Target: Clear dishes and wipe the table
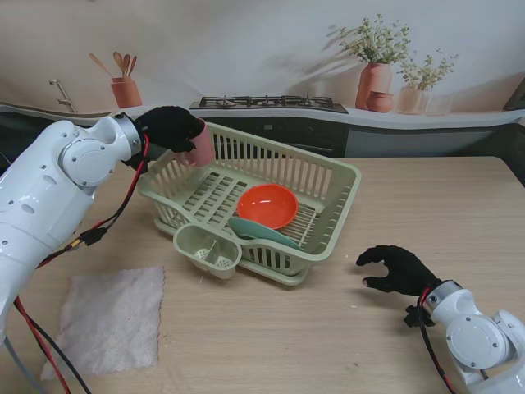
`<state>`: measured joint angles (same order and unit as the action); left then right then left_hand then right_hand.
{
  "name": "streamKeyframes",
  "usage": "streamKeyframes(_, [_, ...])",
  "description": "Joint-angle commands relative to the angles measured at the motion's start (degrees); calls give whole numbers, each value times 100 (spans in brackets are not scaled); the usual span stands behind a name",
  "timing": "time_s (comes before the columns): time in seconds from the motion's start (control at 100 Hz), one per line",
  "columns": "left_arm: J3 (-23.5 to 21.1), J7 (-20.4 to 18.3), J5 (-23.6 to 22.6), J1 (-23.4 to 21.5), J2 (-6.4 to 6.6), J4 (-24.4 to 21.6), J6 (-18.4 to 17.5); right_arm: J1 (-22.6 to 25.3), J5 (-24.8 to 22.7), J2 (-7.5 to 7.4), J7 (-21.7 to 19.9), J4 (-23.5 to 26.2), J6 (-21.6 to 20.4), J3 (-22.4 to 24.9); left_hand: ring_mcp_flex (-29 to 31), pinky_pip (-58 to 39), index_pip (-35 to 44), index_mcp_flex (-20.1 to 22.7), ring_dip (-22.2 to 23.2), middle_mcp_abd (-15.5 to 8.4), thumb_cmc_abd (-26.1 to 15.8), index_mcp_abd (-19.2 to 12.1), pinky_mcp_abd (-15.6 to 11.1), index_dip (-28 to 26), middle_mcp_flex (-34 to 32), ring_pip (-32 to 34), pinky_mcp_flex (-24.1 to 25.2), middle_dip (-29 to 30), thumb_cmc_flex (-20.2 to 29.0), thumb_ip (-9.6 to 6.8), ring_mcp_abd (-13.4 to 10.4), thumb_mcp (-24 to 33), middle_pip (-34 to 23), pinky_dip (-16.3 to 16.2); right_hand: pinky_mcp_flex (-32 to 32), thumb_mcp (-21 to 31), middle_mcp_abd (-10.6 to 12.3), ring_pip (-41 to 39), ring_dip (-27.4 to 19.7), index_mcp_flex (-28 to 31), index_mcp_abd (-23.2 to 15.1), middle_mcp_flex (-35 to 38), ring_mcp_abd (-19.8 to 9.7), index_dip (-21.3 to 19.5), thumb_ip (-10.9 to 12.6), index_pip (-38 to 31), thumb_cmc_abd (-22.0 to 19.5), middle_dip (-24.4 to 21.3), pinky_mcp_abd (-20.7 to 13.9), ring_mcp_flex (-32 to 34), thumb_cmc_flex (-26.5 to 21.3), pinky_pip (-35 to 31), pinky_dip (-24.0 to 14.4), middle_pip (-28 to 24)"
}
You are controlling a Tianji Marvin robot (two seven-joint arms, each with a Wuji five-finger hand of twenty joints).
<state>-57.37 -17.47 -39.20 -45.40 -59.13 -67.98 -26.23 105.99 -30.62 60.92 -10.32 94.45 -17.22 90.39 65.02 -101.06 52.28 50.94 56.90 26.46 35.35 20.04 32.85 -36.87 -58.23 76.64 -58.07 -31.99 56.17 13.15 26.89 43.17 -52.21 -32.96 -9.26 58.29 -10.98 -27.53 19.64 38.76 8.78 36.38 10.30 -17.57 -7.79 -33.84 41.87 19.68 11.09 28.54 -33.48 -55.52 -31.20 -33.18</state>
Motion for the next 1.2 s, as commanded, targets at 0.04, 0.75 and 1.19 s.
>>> streamKeyframes(0.04, [151,-116,74,213,-79,118,27,15,-31,-15,-122,19,-88,-8,72,-1154,592,-110,115,320,-461,-664,-604,-238,-123,162,-102,-259,739,-170,213,599,-428,24,74,-56,100,116,-26,-112,-50,-111,-119,-49,-27,57,2,-50,-94,-156,207,61,-70,62])
streamKeyframes(0.75, [1695,98,667,1133,-395,1295,323,45,-39,1,-60,33,2,-45,42,-1121,578,-120,110,313,-472,-672,-585,-236,-106,140,-50,-252,746,-180,218,571,-432,-4,73,-55,95,129,-24,-121,-48,-111,-119,-54,-27,65,3,-46,-76,-162,204,75,-80,66])
streamKeyframes(1.19, [2363,318,860,1355,-597,1875,458,55,-43,7,-43,26,62,-61,29,-1107,577,-135,109,321,-483,-680,-574,-231,-94,145,-22,-251,745,-181,228,555,-440,-30,86,-62,102,139,-23,-115,-55,-117,-128,-59,-28,57,0,-47,-59,-163,210,91,-90,75])
